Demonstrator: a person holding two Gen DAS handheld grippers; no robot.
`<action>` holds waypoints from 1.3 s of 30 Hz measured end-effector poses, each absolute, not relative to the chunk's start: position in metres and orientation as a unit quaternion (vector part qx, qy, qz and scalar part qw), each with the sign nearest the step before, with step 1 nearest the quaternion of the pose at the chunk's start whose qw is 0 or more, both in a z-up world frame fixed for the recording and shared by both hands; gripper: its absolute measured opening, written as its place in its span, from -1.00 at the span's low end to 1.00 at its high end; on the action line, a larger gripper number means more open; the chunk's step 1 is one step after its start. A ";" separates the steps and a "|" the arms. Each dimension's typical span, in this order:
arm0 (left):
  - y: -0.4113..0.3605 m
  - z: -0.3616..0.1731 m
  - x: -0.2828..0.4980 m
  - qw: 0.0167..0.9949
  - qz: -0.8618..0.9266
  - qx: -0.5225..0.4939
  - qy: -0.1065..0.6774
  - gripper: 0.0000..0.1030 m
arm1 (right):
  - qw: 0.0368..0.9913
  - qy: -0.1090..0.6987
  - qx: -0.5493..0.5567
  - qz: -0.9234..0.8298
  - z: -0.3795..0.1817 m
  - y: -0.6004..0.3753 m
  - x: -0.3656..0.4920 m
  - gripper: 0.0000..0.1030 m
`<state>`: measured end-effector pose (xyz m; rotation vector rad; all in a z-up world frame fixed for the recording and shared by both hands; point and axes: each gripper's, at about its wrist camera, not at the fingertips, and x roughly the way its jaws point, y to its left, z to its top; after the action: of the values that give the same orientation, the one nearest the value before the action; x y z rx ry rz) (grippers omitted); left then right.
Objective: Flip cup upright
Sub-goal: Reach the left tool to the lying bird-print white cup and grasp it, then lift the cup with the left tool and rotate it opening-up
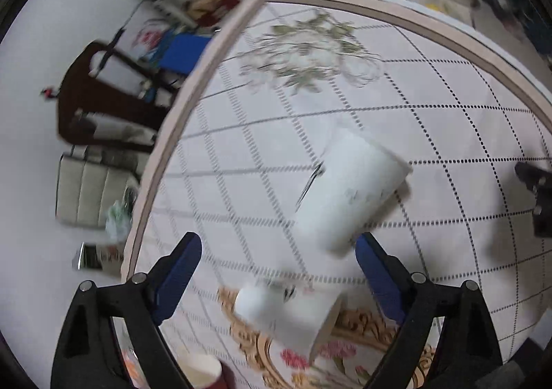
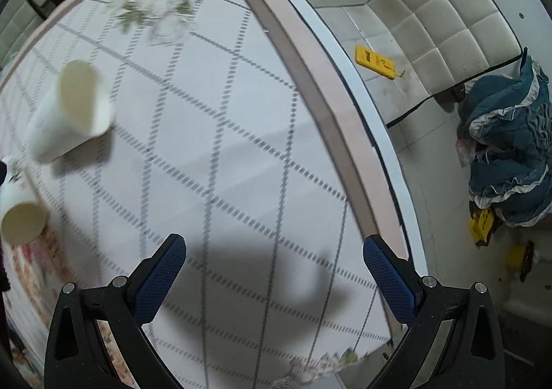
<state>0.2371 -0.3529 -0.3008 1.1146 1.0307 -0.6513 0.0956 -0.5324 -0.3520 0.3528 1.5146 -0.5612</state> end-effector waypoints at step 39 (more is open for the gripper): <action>-0.296 -0.229 0.239 0.733 -0.254 0.357 0.521 0.18 | 0.683 0.662 0.181 -0.249 -0.325 -0.523 0.101 1.00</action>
<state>0.2391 -0.2960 -0.2290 0.7846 1.1454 -0.5578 0.1006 -0.5225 -0.3255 0.4050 1.4848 -0.5580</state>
